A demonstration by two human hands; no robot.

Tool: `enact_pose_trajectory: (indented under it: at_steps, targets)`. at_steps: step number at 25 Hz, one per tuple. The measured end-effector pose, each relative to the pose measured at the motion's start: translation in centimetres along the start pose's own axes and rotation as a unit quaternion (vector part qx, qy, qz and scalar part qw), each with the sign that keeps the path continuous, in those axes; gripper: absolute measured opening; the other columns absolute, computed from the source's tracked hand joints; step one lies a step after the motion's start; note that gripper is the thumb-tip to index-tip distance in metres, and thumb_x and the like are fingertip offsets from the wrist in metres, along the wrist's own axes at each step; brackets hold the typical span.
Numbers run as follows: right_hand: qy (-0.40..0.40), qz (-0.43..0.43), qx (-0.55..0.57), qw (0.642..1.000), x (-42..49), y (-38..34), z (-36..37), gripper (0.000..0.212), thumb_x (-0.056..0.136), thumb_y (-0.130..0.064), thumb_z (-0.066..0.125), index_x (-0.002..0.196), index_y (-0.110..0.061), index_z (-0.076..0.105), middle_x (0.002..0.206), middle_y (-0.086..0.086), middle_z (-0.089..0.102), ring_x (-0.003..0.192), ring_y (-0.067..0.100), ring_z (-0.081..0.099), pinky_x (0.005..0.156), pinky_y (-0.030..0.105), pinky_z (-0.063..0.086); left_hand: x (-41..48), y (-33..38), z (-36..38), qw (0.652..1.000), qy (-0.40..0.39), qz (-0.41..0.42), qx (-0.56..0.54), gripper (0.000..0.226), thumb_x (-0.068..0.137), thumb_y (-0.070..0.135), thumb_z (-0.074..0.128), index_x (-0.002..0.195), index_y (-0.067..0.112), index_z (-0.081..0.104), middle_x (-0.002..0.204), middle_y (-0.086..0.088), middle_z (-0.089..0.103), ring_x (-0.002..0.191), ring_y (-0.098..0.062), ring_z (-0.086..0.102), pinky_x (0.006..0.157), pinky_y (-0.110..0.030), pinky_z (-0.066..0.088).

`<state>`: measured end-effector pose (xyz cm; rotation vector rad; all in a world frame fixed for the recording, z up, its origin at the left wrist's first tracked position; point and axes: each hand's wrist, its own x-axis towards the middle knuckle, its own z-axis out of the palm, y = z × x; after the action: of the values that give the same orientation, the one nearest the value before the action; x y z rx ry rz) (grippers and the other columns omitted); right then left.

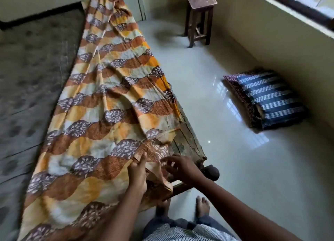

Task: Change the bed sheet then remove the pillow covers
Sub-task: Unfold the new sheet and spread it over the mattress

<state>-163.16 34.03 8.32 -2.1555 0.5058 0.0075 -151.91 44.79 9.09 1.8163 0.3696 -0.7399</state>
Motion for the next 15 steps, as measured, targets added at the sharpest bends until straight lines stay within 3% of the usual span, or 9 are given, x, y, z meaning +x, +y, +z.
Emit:
enact_pose_trajectory:
  at_steps: [3,4,7,10,15]
  targets:
    - [0.08,-0.008,0.079,0.994,-0.2,-1.1,-2.5,0.024,0.09,-0.022,0.06,0.113,-0.02,0.066,0.102,-0.001,0.068,0.08,0.008,0.064,0.068,0.016,0.048,-2.6,0.2,0.8,0.997,0.028,0.039,-0.064,0.028,0.08,0.022,0.07,0.065,0.013,0.048,0.057,0.002,0.038,0.055,-0.017,0.038,0.055,-0.028,0.034]
    - [0.084,-0.012,0.112,0.99,-0.3,-1.4,-3.2,0.023,0.089,-0.021,0.062,0.112,-0.019,0.066,0.098,-0.003,0.069,0.079,0.006,0.065,0.069,0.015,0.05,-3.5,0.1,1.1,0.994,0.029,0.048,-0.089,0.02,0.078,0.024,0.072,0.075,0.01,0.057,0.063,0.001,0.048,0.063,-0.019,0.047,0.061,-0.029,0.039]
    - [0.081,-0.022,0.173,0.981,-1.2,-1.8,-4.1,0.021,0.086,-0.018,0.067,0.106,-0.017,0.069,0.094,-0.01,0.069,0.08,0.002,0.066,0.071,0.017,0.055,-5.6,-0.9,1.8,0.988,-0.007,0.035,-0.147,0.034,0.085,0.034,0.061,0.103,0.005,0.061,0.079,-0.006,0.061,0.074,-0.022,0.056,0.066,-0.031,0.044]
    - [0.11,-0.027,0.203,0.973,-2.0,-1.4,-4.0,0.017,0.082,-0.016,0.072,0.098,-0.013,0.072,0.093,-0.005,0.072,0.083,0.002,0.068,0.074,0.02,0.056,-8.1,-1.2,2.7,0.971,-0.076,0.012,-0.227,0.038,0.093,0.036,0.046,0.107,0.003,0.057,0.091,-0.015,0.065,0.081,-0.023,0.062,0.07,-0.031,0.052]
    - [0.108,-0.068,0.21,0.969,-3.4,-1.1,-4.5,0.021,0.078,-0.017,0.075,0.098,-0.015,0.071,0.097,-0.003,0.068,0.083,0.004,0.068,0.07,0.019,0.057,-10.6,-1.2,4.2,0.956,-0.118,0.027,-0.268,0.036,0.096,0.034,0.038,0.099,0.006,0.061,0.087,-0.008,0.069,0.082,-0.016,0.065,0.075,-0.025,0.05]
